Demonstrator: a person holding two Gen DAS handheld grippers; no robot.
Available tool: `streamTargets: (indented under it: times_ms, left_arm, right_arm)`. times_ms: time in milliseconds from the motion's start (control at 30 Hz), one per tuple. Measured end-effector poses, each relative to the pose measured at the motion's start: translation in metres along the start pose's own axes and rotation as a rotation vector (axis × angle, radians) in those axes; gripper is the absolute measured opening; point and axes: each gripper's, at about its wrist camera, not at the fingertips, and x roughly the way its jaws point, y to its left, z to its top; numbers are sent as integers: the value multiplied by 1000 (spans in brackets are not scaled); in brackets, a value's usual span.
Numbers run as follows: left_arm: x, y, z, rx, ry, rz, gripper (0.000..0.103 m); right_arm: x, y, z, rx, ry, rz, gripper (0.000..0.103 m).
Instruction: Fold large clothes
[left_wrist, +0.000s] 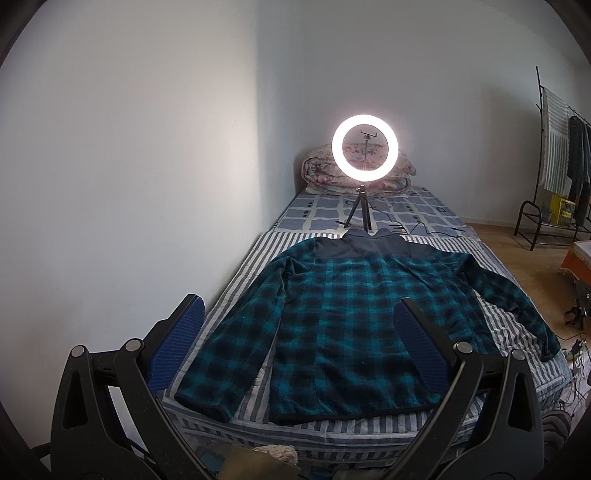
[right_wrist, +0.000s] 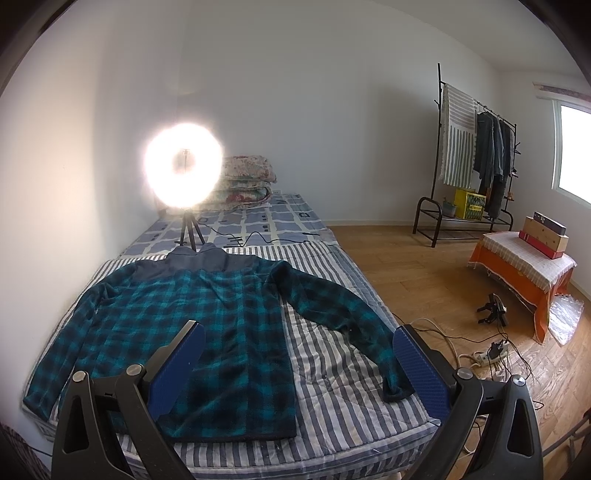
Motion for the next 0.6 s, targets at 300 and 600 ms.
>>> streamTargets:
  times_ms: [300, 600]
  left_arm:
    - [18, 27, -12, -15, 39, 46, 103]
    - [47, 75, -23, -48, 94, 61, 103]
  right_arm:
    - [8, 26, 11, -35, 0, 26, 103]
    - [22, 69, 18, -77, -8, 100, 103]
